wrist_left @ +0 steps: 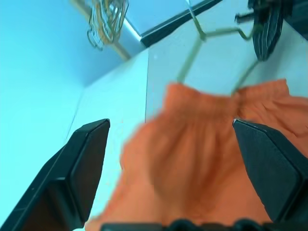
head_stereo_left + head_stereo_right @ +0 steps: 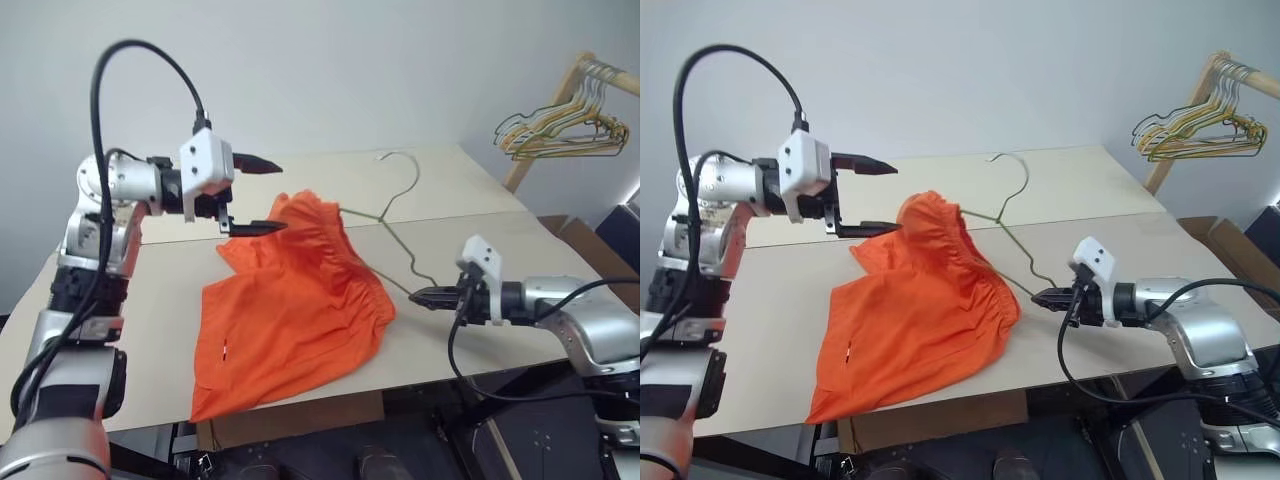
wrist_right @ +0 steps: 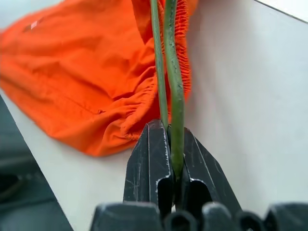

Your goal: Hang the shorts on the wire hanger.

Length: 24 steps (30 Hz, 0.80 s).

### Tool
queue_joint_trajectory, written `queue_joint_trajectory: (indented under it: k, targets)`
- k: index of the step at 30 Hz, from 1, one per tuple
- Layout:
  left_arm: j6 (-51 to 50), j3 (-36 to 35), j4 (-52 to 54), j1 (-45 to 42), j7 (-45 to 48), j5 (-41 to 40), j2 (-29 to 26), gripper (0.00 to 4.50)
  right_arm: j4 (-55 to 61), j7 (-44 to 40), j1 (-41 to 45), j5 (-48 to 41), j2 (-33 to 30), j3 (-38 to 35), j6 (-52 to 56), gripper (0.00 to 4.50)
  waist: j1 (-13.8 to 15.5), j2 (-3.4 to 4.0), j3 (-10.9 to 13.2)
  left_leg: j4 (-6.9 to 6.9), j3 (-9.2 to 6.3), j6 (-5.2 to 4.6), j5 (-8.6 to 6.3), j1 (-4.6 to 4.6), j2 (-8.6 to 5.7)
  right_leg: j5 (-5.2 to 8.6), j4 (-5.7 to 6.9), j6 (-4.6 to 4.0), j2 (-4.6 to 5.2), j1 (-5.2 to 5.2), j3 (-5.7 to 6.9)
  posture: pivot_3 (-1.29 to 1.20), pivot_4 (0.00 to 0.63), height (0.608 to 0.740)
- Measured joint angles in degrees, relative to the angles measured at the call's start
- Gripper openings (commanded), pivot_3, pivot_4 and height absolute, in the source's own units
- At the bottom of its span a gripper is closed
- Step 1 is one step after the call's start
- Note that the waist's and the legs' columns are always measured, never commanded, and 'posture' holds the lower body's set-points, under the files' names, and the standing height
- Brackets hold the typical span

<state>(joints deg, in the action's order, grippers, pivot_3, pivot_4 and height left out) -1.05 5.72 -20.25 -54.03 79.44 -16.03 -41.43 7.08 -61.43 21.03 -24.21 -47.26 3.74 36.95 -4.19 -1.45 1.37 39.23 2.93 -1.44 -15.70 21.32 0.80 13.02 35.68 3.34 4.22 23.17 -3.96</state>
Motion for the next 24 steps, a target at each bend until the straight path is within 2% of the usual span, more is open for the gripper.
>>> queue_joint_trajectory:
  k: [7,11,13,17,20,24]
  targets:
    - [4.07,4.47,-11.76,-6.79,9.95,3.35,1.58,4.43,0.02,-0.48,5.35,4.39,2.27,5.3,-3.54,0.0,-0.15,-0.01,0.01,0.01,-0.04,-0.01,-0.01,0.11,0.02,0.02,0.01,-0.01,-0.03,0.09,0.02,-0.08,0.0,0.74]
    - [0.76,8.17,-17.03,-11.05,12.7,7.59,2.55,4.43,-0.33,-0.49,6.86,7.94,3.2,8.8,-5.63,0.0,-0.02,-0.01,0.02,0.27,-0.06,-0.06,-0.03,0.39,0.0,0.02,0.12,0.02,-0.01,0.26,0.03,-0.08,0.0,0.74]
    - [-0.34,10.36,-18.05,-12.46,12.8,8.92,2.95,4.43,-0.33,-0.51,7.63,9.11,3.44,9.64,-5.94,0.0,0.05,-0.02,0.01,0.52,-0.14,-0.12,-0.07,0.62,0.03,0.03,0.24,0.02,-0.03,0.4,0.08,-0.08,0.0,0.74]
    - [-0.35,17.35,-18.14,-13.13,12.85,8.01,0.32,4.43,-0.36,-0.54,7.86,10.54,3.46,10.82,-5.93,0.0,0.05,-0.01,0.01,0.65,-0.15,-0.12,-0.07,1.11,0.02,0.01,0.47,0.02,-0.01,1.01,0.01,-0.09,0.0,0.74]
    - [-0.34,22.78,-17.78,-13.13,12.87,6.3,-2.11,4.43,-0.35,-0.79,7.81,10.71,3.46,10.99,-5.82,0.0,-0.03,-0.01,0.02,0.65,-0.16,-0.13,-0.07,1.14,0.03,0.01,0.48,0.01,-0.04,1.06,0.01,-0.09,0.0,0.74]
    - [-0.13,25.42,-17.55,-13.13,12.88,4.57,-2.45,4.43,-0.32,-0.88,7.81,10.69,3.45,10.99,-5.18,0.0,0.1,-0.01,0.02,0.69,-0.14,-0.13,-0.08,1.14,0.02,0.01,0.46,0.02,-0.01,1.03,0.01,-0.1,0.0,0.74]
